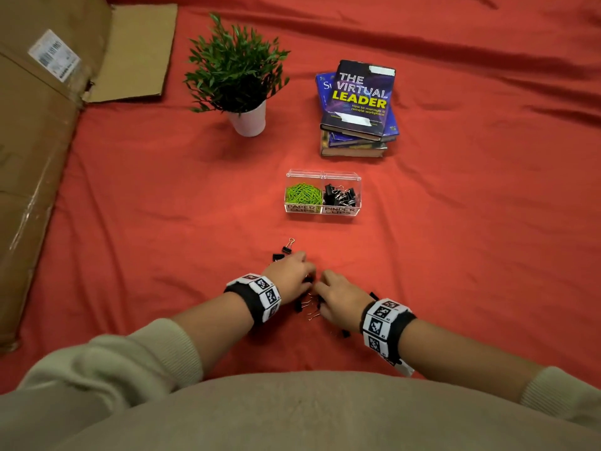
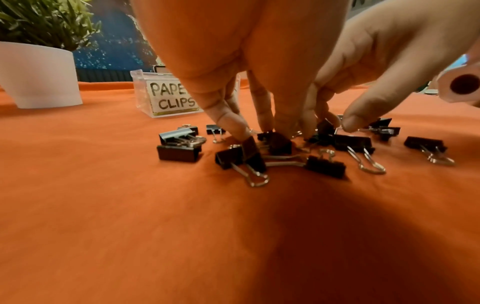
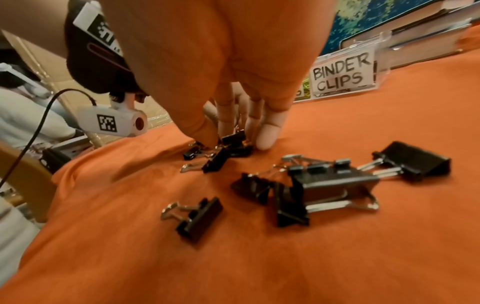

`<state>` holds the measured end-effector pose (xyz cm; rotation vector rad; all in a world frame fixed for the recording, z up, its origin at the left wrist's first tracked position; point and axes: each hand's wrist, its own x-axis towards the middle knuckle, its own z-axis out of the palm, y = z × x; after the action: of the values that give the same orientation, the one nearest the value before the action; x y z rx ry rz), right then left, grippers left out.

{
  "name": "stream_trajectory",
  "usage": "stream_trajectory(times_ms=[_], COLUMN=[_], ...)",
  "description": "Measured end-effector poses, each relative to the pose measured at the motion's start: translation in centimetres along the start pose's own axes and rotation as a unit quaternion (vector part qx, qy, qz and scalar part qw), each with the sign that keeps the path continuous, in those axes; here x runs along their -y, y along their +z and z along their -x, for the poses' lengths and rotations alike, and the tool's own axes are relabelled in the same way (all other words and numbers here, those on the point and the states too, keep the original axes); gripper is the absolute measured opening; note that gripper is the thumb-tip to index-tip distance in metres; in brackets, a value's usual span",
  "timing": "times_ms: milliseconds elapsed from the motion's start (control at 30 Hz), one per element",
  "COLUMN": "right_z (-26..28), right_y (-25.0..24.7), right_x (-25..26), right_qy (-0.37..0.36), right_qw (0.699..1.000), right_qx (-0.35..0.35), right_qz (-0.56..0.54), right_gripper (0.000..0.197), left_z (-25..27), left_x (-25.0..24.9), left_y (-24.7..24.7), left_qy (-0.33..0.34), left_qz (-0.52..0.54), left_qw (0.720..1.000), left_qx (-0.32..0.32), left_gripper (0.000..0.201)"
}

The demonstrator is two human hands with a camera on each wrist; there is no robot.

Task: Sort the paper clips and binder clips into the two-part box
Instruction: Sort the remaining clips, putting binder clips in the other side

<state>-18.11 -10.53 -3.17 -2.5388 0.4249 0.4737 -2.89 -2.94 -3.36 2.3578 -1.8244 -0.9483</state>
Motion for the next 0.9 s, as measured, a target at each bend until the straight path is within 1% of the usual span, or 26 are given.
stream_trajectory(times_ms=[100,167,267,333,433,500,567,633,733,833,900], right_z=[0.0,-0.2,-0.6,-0.8,-1.1,-1.2,-1.3,-1.5,-2.0,-2.9,-4.0], right_y=[0.0,0.0,0.2,0.1,-0.2,-0.4,-0.9,-1.6,-2.7,-5.0,-7.4], right_x=[0.3,0.4,0.2,0.1,-0.2,-0.6,-1.1,-1.9,-3.1,-4.1,-4.6], right_qy=[-0.001,0.001,0.022,0.039,0.051,0.065,0.091,0.134,0.182,0.195,0.193], right_qw=[0.999,0.999,0.999,0.999,0.997,0.993,0.982,0.967,0.951,0.931,0.911], right_qx=[0.012,0.017,0.024,0.028,0.022,0.010,-0.015,-0.030,-0.043,-0.087,-0.139], right_qz=[0.040,0.042,0.011,-0.019,-0.059,-0.099,-0.164,-0.214,-0.244,-0.296,-0.338], right_gripper=[0.033,0.031,0.024,0.020,0.017,0.015,0.014,0.015,0.013,0.024,0.024], left_z=[-0.1,0.0,0.1,-0.1,-0.2,-0.3,-0.5,-0.6,-0.7,-0.9,-1.3], left_x=[-0.1,-0.1,0.8,1.8,3.0,3.5,4.0,4.4,4.4,4.2,4.1], left_y=[0.2,0.0,-0.8,-1.4,-1.9,-2.0,-1.9,-1.7,-1.5,-1.5,-1.5], left_qy=[-0.003,-0.007,-0.033,-0.050,-0.069,-0.083,-0.101,-0.118,-0.146,-0.161,-0.168], left_qz=[-0.009,0.008,0.065,0.091,0.105,0.116,0.127,0.131,0.133,0.142,0.143], left_qw=[1.000,0.999,0.992,0.987,0.983,0.978,0.973,0.972,0.969,0.961,0.961], left_qx=[-0.012,-0.039,-0.099,-0.122,-0.136,-0.153,-0.162,-0.156,-0.149,-0.173,-0.164], left_gripper=[0.022,0.018,0.011,0.009,0.011,0.017,0.027,0.034,0.033,0.028,0.034])
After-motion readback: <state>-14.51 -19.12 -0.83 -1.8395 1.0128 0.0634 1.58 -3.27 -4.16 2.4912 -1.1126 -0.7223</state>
